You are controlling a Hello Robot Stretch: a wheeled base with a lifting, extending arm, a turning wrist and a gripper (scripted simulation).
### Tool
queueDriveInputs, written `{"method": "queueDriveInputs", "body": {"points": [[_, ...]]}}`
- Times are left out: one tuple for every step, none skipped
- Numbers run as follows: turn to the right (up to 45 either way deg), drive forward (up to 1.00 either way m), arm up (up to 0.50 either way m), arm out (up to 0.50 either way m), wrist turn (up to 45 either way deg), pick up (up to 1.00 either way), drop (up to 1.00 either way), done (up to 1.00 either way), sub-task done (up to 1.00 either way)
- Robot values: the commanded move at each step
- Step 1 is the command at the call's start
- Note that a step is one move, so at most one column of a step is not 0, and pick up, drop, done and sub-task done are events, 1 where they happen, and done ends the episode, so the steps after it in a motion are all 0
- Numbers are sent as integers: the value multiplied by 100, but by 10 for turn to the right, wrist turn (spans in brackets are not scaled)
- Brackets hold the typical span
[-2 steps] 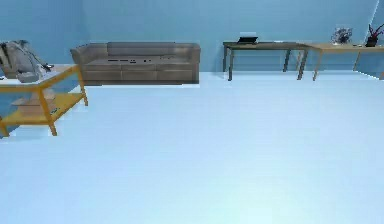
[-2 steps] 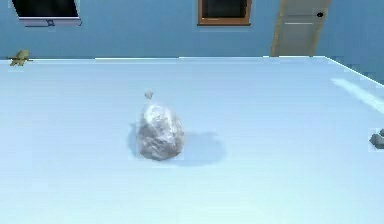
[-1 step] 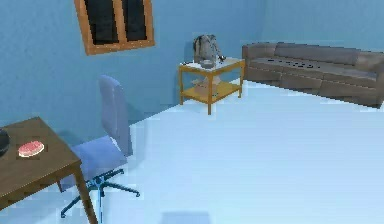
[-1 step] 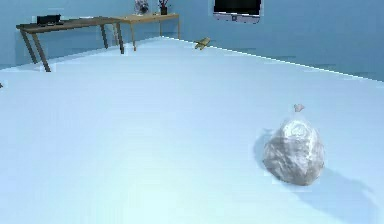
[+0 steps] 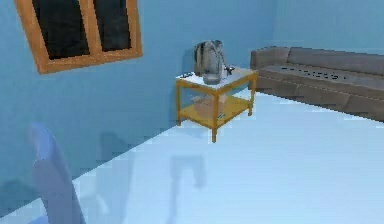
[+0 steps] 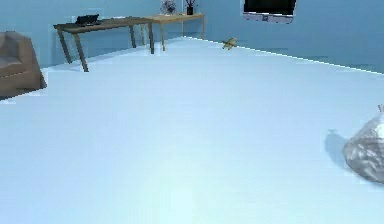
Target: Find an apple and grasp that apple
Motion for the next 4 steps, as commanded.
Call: {"method": "queueDriveInputs", "body": {"points": [[-450, 0, 0, 0, 0, 0, 0, 0, 0], [-330, 0, 0, 0, 0, 0, 0, 0, 0], [0, 40, 0, 0, 0, 0, 0, 0, 0], [-450, 0, 0, 0, 0, 0, 0, 0, 0]]}}
